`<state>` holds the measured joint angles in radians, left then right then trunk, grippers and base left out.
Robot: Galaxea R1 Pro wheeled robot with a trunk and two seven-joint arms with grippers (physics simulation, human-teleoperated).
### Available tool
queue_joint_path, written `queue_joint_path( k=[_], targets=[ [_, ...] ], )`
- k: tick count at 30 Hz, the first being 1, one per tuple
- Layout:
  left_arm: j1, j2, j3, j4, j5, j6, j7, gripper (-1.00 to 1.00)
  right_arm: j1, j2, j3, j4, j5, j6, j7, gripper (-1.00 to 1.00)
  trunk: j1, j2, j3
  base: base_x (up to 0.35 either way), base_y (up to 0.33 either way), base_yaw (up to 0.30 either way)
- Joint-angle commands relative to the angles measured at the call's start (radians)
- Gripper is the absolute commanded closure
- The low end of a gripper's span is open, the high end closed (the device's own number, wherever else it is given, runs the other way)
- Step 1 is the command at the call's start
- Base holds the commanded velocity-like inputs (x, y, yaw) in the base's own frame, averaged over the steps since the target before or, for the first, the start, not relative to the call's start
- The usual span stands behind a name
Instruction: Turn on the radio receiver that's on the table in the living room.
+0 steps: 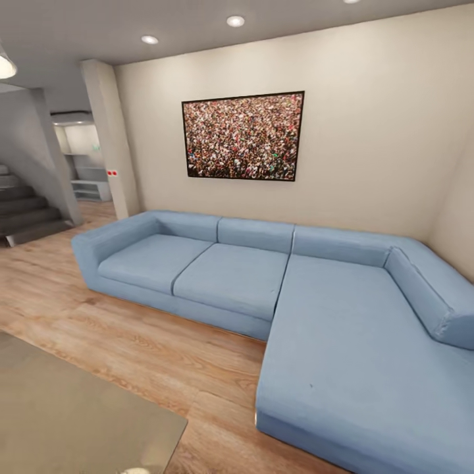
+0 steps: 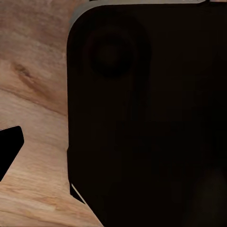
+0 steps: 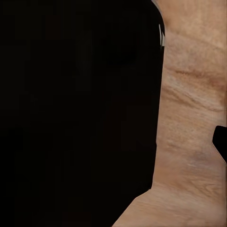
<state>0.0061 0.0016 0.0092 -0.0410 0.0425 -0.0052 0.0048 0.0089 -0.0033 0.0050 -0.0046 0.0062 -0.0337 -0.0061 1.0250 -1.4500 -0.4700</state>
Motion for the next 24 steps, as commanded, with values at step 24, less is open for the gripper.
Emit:
queue_joint_path(
  k=[24],
  targets=[
    [0.000, 0.000, 0.000, 0.000, 0.000, -0.001, -0.002, -1.00, 0.000, -0.001, -0.001, 0.000, 0.000, -0.001, 0.000, -1.00, 0.000, 0.000, 0.000, 0.000, 0.000, 0.273]
  ],
)
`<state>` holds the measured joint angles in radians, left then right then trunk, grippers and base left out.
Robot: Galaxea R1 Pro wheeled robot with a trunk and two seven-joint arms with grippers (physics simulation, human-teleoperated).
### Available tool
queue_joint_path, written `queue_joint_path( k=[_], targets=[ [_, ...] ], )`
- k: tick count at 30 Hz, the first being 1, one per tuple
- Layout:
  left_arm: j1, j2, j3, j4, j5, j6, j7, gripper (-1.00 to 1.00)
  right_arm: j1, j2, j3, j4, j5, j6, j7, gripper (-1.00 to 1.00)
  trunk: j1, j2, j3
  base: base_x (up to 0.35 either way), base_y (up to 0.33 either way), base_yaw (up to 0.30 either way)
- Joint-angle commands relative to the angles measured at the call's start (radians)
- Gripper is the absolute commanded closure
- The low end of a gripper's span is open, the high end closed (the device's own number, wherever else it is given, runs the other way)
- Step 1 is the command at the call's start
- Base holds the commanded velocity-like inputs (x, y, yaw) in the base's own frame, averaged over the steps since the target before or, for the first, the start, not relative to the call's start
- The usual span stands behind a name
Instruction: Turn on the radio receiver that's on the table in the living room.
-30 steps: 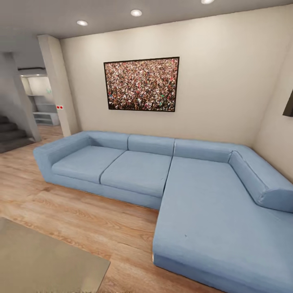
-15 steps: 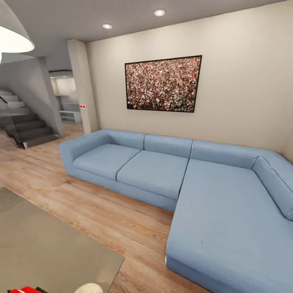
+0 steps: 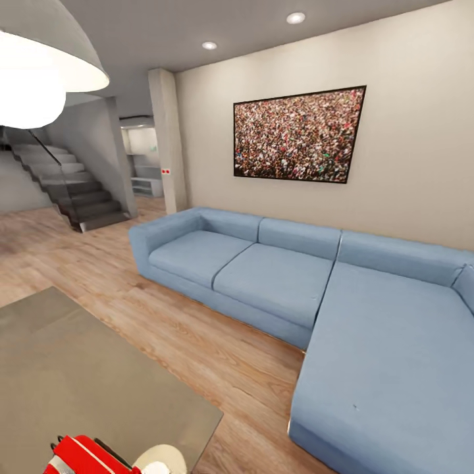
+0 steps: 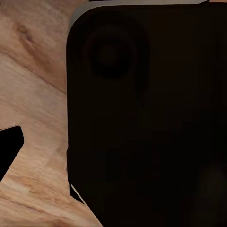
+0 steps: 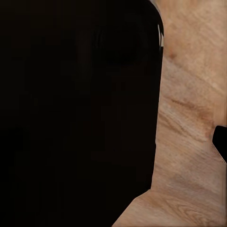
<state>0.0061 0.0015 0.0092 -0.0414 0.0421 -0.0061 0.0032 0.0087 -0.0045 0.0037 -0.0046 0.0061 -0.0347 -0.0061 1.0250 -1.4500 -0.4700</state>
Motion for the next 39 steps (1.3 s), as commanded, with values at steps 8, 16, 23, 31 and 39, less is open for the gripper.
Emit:
queue_joint_path(
  k=[8, 16, 23, 31, 39],
  targets=[
    [0.000, 0.000, 0.000, 0.000, 0.000, -0.001, 0.000, -1.00, 0.000, 0.000, -0.002, 0.000, -0.003, -0.001, 0.000, -1.00, 0.000, 0.000, 0.000, 0.000, 0.000, 0.261],
    [0.000, 0.000, 0.000, 0.000, -0.001, 0.000, 0.001, -1.00, 0.000, 0.001, -0.005, 0.000, -0.010, 0.001, 0.000, -1.00, 0.000, 0.000, 0.000, 0.000, 0.000, 0.252],
    [0.000, 0.001, 0.000, 0.000, -0.001, 0.000, 0.001, -1.00, 0.000, 0.001, -0.006, 0.000, -0.013, 0.001, 0.000, -1.00, 0.000, 0.000, 0.000, 0.000, 0.000, 0.246],
    [0.000, -0.001, 0.001, 0.001, 0.017, -0.036, 0.001, -1.00, 0.000, 0.000, -0.007, 0.000, -0.015, 0.002, 0.000, -1.00, 0.000, 0.000, 0.000, 0.000, 0.000, 0.220],
    [0.000, 0.000, -0.001, 0.003, 0.063, -0.070, 0.000, -1.00, 0.000, 0.000, -0.007, 0.000, -0.014, 0.001, -0.001, -1.00, 0.000, 0.000, 0.000, 0.000, 0.000, 0.216]
  ],
)
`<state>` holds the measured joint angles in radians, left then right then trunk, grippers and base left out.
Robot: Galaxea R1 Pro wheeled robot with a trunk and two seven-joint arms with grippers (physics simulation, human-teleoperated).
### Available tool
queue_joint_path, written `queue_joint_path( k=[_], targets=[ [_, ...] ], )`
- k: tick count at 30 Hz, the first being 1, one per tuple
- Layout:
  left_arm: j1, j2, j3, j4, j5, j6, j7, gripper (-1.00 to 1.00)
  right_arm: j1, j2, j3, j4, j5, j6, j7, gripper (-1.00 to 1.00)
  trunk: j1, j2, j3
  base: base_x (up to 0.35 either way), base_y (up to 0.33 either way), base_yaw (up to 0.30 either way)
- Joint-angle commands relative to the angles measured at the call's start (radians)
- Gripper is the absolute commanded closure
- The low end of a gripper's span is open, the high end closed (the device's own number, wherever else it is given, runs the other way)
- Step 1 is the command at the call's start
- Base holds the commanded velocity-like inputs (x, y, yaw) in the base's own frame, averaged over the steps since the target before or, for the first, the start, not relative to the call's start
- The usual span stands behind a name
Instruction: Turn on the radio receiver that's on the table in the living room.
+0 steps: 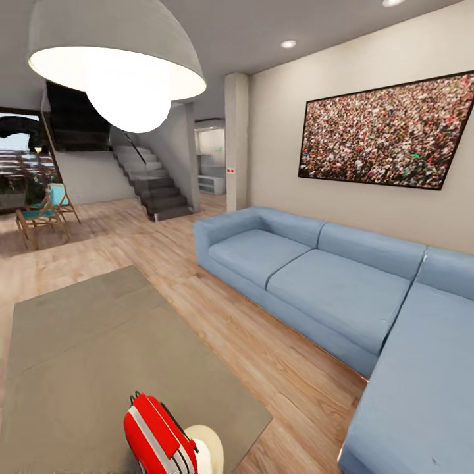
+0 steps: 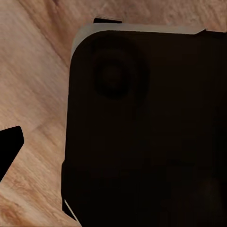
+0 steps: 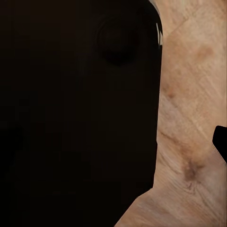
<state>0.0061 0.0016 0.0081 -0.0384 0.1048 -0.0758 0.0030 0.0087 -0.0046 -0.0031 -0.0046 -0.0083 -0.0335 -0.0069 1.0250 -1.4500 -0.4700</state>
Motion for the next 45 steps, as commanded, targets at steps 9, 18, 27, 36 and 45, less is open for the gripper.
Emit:
queue_joint_path(
  k=[9, 18, 27, 36, 45],
  targets=[
    [0.000, -0.001, -0.002, 0.000, 0.001, -0.002, 0.001, -1.00, 0.000, 0.001, -0.001, 0.000, 0.000, 0.000, -0.001, -1.00, 0.000, 0.000, 0.000, 0.000, 0.000, 0.215],
    [0.000, -0.003, 0.000, 0.000, 0.001, -0.004, 0.000, -1.00, 0.000, 0.001, -0.001, 0.000, 0.001, 0.000, -0.001, -1.00, 0.000, 0.000, 0.000, 0.000, 0.000, 0.215],
    [0.000, -0.003, 0.000, 0.000, 0.002, -0.007, 0.000, -1.00, 0.000, 0.002, 0.000, 0.000, 0.002, -0.001, -0.001, -1.00, 0.000, 0.000, 0.000, 0.000, 0.000, 0.215],
    [0.000, -0.002, -0.001, 0.000, 0.002, -0.015, 0.000, -1.00, 0.000, 0.002, 0.000, 0.000, 0.002, -0.002, -0.001, -1.00, 0.000, 0.000, 0.000, 0.000, 0.000, 0.215],
    [0.000, 0.000, 0.000, 0.000, 0.003, -0.024, 0.000, -1.00, 0.000, 0.002, 0.001, 0.000, 0.002, -0.002, -0.001, -1.00, 0.000, 0.000, 0.000, 0.000, 0.000, 0.215]
  ],
)
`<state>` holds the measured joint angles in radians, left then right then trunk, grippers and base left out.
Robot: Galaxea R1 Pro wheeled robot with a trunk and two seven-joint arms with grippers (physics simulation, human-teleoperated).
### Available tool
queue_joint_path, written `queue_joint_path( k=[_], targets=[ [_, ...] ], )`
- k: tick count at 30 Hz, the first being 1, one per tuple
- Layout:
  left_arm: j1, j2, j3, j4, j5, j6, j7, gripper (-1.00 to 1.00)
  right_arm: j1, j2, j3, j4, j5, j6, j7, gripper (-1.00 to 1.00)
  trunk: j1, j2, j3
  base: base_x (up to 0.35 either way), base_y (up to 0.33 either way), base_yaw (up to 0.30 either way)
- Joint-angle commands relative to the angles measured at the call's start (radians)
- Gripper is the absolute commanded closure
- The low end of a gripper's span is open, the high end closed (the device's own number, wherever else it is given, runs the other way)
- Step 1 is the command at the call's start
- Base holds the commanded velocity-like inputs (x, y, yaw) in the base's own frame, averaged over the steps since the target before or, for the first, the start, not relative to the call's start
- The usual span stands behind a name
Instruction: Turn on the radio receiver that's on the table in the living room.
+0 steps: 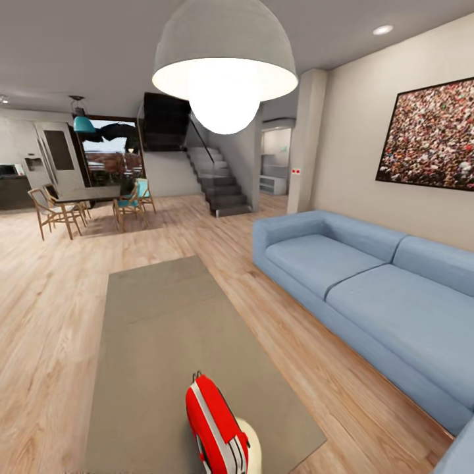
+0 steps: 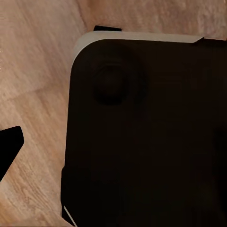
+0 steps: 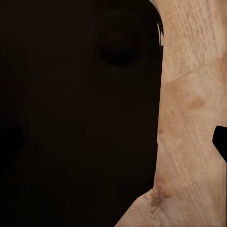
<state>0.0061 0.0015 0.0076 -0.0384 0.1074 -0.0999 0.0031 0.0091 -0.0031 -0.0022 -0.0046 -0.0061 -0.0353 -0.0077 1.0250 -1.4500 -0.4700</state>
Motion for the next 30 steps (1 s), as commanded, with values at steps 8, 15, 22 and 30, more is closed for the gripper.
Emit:
queue_joint_path(
  k=[8, 15, 22, 30],
  targets=[
    [0.000, -0.002, -0.003, 0.003, 0.004, -0.073, 0.000, -1.00, -0.001, -0.001, -0.001, 0.000, 0.000, 0.000, 0.000, -1.00, 0.000, 0.000, 0.000, 0.000, 0.000, 0.211],
    [0.000, 0.000, -0.003, 0.003, 0.004, -0.078, 0.000, -1.00, -0.001, 0.000, -0.001, 0.000, 0.000, 0.000, 0.000, -1.00, 0.000, 0.000, 0.000, 0.000, 0.000, 0.198],
    [0.000, 0.000, -0.003, 0.003, 0.004, -0.078, 0.000, -1.00, 0.000, 0.000, -0.001, 0.000, 0.000, 0.000, 0.000, -1.00, 0.000, 0.000, 0.000, 0.000, 0.000, 0.140],
    [0.000, 0.000, -0.003, 0.003, 0.004, -0.079, 0.000, -1.00, -0.001, -0.001, -0.001, 0.000, 0.000, 0.002, 0.000, -1.00, 0.000, 0.000, 0.000, 0.000, 0.000, 0.073]
  ],
)
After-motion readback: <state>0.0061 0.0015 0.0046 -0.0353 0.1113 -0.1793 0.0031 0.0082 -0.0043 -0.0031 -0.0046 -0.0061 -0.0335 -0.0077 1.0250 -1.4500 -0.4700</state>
